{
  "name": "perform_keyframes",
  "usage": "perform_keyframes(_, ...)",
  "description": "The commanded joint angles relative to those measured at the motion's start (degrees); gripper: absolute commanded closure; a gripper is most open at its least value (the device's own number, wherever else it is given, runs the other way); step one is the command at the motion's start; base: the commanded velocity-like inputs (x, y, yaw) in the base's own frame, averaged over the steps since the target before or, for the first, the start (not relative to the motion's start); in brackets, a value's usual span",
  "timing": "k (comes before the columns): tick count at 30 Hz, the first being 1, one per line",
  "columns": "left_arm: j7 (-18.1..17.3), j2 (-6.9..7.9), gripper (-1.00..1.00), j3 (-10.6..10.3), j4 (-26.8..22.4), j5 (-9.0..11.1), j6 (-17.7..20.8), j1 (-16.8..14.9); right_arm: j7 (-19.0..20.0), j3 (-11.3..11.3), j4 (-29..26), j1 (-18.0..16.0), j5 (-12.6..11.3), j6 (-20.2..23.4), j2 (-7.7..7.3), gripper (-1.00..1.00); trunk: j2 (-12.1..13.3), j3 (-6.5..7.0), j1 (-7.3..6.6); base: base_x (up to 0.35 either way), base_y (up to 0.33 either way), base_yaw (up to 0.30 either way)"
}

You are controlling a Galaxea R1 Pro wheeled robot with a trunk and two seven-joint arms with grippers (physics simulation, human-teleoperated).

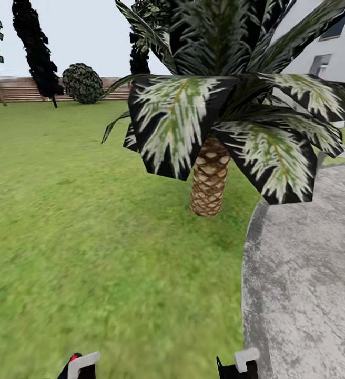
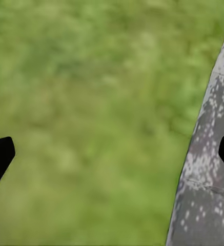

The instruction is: In the garden, pick up the pesticide atomizer on the floor and spray pesticide onto both trees until each tree trunk is fully covered.

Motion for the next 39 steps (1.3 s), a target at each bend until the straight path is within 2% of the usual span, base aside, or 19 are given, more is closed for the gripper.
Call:
perform_keyframes(1,0.12,-0.03,1.00,0.21,0.04,-0.34,-0.18,-0.05,-0.18,-0.21,0.04,-0.02,0.50,-0.15,0.01,-1.00,-0.02,0.02,0.00,0.150,0.000,0.218)
perform_keyframes(12,0.12,-0.01,1.00,0.25,0.04,-0.32,-0.25,-0.05,-0.18,-0.21,0.02,-0.02,0.50,-0.15,0.01,-1.00,-0.02,0.68,0.00,0.285,0.087,0.218)
perform_keyframes(39,0.12,-0.01,1.00,0.29,0.04,-0.24,-0.25,-0.05,-0.18,-0.20,0.02,-0.02,0.50,-0.15,0.01,-1.00,-0.02,2.31,0.00,0.303,0.156,0.218)
